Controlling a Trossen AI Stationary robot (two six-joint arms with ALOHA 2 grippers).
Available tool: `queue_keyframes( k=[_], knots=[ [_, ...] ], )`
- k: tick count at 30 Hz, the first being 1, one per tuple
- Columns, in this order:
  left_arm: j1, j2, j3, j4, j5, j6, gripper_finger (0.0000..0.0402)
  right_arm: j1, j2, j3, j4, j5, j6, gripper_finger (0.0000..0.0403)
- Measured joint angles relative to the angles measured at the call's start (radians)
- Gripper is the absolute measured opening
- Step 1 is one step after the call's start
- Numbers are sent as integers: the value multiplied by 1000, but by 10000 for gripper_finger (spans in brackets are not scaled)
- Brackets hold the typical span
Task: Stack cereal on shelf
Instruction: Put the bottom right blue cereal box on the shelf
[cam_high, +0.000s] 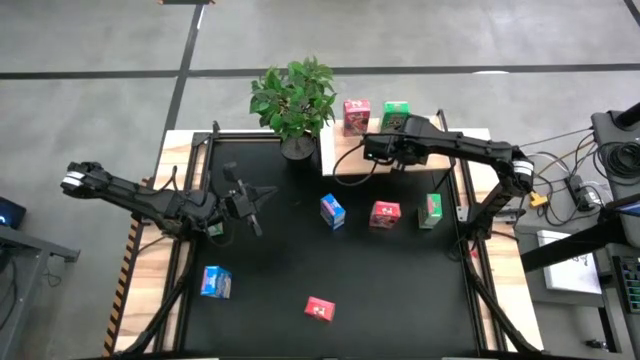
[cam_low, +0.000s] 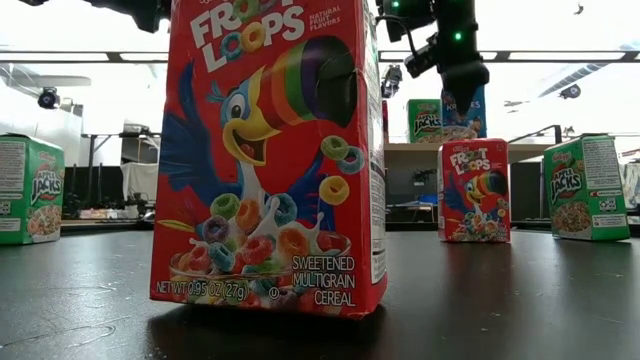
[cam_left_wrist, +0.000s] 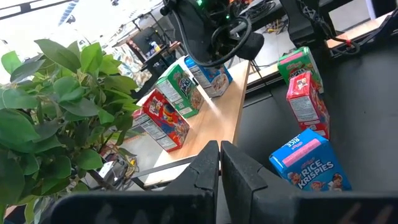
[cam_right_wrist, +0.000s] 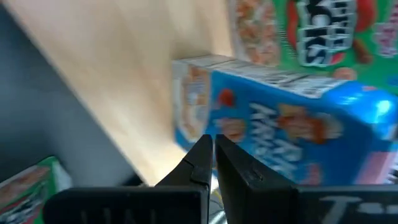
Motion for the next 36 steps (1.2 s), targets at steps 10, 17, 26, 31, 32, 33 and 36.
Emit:
queue_keyframes(
  k=[10, 17, 26, 31, 32, 33, 36],
  knots=[
    [0, 0, -1, -13, 0, -4, 0, 4, -2, -101, 96, 14, 16, 9],
    [0, 0, -1, -13, 0, -4, 0, -1, -2, -175, 155, 132, 13, 9],
    [0, 0, -1, -13, 0, -4, 0, -27, -2, -201, 162, 166, 26, 9],
    [0, 0, -1, -13, 0, -4, 0, -31, -9, -201, 158, 140, 7, 9],
    [0, 0, -1, -13, 0, -5, 0, -27, -15, -193, 149, 114, 8, 9],
    [0, 0, -1, -14, 0, -6, 0, -23, -24, -182, 148, 79, 17, 9],
    [0, 0, -1, -14, 0, -10, 0, -1, -57, -134, 149, -42, 54, 9]
  ],
)
